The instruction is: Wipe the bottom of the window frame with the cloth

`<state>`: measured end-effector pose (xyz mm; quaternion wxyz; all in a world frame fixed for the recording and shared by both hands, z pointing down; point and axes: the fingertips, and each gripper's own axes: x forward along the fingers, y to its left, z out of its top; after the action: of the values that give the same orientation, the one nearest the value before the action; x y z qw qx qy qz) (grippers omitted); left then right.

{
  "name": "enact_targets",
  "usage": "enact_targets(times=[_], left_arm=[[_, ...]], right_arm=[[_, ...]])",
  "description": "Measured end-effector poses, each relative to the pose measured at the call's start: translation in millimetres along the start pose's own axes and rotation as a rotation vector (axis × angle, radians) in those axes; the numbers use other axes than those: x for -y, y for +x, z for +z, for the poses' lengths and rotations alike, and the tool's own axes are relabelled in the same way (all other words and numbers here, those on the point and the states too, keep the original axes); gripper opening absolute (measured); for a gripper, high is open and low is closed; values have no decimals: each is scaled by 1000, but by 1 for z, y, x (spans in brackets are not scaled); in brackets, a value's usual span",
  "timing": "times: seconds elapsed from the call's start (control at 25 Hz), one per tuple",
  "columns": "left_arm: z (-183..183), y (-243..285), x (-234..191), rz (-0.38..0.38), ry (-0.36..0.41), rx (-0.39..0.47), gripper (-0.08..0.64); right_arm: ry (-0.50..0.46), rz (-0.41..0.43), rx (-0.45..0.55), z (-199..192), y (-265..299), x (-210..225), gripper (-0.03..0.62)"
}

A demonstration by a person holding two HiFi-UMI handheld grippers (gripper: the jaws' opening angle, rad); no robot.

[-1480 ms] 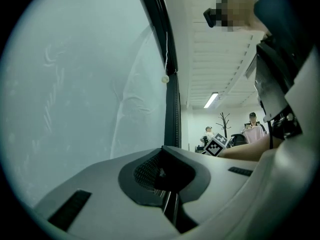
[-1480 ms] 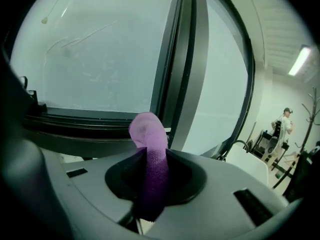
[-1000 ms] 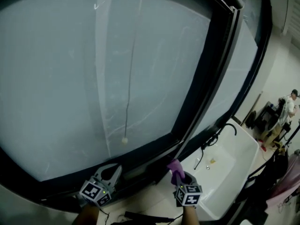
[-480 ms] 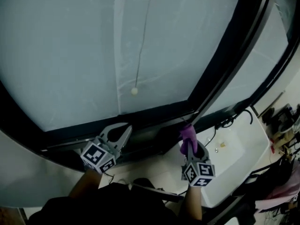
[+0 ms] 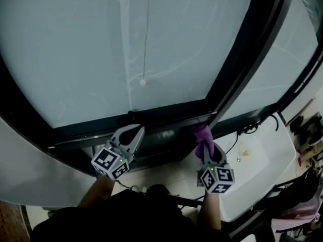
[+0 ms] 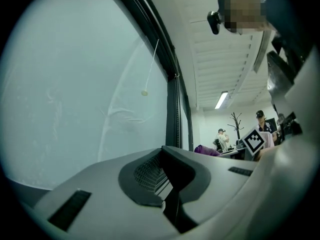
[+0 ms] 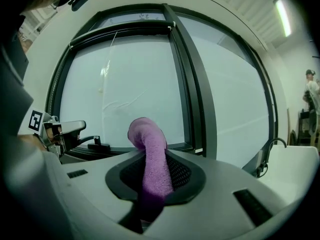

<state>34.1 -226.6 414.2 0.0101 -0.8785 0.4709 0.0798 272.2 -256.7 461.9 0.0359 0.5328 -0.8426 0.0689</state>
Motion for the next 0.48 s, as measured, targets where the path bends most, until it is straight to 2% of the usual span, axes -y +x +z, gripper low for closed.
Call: enact_targets(times=[0.2,0.48], left_arm=[[-5,-4,-2,47,-36,7,3],[0,-1,1,116,26,-10,3]], right_arm=[[2,5,9,-1,-6,9,72],[18,1,12,-3,-11,19,72]])
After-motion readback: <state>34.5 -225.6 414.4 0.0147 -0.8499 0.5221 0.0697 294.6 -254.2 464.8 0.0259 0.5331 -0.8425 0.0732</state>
